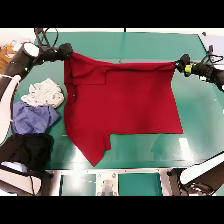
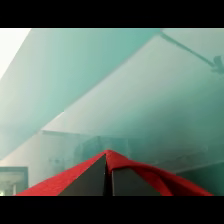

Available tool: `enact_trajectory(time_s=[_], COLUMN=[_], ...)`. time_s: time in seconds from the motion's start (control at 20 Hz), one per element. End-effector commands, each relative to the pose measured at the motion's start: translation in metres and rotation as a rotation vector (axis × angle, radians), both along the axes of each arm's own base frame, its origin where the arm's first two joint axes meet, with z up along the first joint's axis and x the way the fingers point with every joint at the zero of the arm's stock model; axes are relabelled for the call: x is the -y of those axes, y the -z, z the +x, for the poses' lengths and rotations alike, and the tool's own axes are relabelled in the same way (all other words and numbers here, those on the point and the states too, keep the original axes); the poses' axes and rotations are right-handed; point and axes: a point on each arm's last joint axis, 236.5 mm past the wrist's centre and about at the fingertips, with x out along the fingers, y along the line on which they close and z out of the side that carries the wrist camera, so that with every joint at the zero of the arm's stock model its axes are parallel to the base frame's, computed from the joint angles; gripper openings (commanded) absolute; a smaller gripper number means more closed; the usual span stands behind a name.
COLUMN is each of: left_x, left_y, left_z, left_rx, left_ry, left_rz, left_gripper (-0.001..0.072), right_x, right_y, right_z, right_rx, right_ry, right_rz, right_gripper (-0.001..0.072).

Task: Fold the shirts.

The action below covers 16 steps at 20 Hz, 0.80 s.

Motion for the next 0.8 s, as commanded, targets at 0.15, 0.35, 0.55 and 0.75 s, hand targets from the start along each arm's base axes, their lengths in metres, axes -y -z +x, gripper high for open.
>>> enact_trajectory(time_s=[0.15,0.35,0.55,0.75], left_x=[-0.005,-0.019,-0.018,-0.016], left_y=[0.044,0.088,0.126,0.158], left_z=[-0.035,-0.100,-0.149,-0.180], left_rx=[-0.222,-0.526,-0.723,-0.834], left_ry=[0.094,0.190,0.253,0.271], left_rz=[0.106,0.211,0.211,0.185], left_gripper=[0.0022,0.0022,0.0022,0.0022], right_x=[-0.005,0.006,0.015,0.010], right_y=[0.025,0.054,0.081,0.104], right_z=[-0.025,-0.077,-0.120,-0.138], right_rx=[-0.096,-0.268,-0.420,-0.488], right_ry=[-0.144,-0.280,-0.353,-0.372], right_rz=[-0.087,-0.115,-0.139,-0.133], right_gripper=[0.0011,0.0011,0.0011,0.0011])
